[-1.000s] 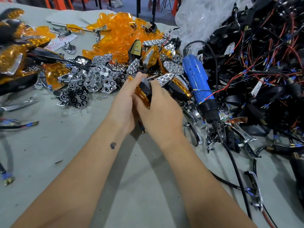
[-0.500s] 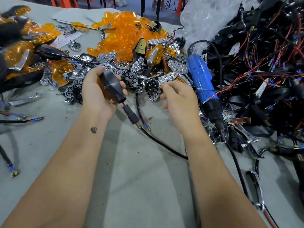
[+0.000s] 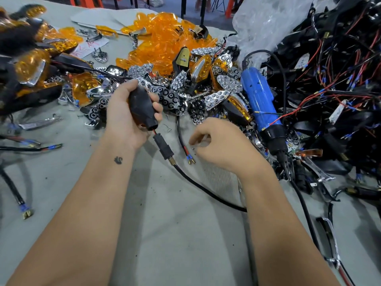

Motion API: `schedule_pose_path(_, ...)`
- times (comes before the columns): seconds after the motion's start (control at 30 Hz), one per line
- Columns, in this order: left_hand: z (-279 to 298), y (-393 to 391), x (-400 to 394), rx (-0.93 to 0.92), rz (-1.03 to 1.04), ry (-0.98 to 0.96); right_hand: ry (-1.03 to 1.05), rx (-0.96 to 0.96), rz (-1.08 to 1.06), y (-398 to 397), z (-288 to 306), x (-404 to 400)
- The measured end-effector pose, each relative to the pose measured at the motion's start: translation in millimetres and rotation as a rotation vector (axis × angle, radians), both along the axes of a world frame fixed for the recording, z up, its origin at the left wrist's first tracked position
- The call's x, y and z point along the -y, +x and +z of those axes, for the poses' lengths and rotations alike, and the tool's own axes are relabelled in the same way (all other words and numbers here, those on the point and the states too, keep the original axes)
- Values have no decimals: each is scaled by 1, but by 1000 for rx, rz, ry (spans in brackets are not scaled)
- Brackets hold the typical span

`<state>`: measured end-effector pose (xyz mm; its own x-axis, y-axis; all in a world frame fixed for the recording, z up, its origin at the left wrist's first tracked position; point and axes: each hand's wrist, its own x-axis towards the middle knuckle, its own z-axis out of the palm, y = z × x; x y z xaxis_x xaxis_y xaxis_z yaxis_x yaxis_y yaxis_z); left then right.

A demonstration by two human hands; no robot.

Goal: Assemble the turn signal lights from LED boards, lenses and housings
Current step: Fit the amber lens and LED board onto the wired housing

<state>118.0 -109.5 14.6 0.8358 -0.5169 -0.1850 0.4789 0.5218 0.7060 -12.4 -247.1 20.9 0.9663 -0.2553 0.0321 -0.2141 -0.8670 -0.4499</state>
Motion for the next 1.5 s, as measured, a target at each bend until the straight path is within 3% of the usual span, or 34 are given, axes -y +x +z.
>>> schedule_pose_path(0.27, -11, -10, 17, 150, -105, 86, -8, 93, -8, 5, -12, 1)
schedule_pose_path(0.5, -15, -10, 32, 162, -80, 173, 375, 427, -221, 29, -27, -17)
schedule_pose_path(0.73, -11, -16, 30, 142, -106, 27, 516, 500, -309, 42, -25, -14)
schedule_pose_path(1.0, -11, -26, 33, 135, -99, 62, 685, 691, -385, 38, -22, -9)
schedule_pose_path(1.27, -9, -36, 44, 250, -80, 165, 801, 761, -354, 28, -17, -7)
schedule_pose_path(1.5, -10, -39, 47, 171, -138, 100, 867, 838, -317, 22, -9, -4)
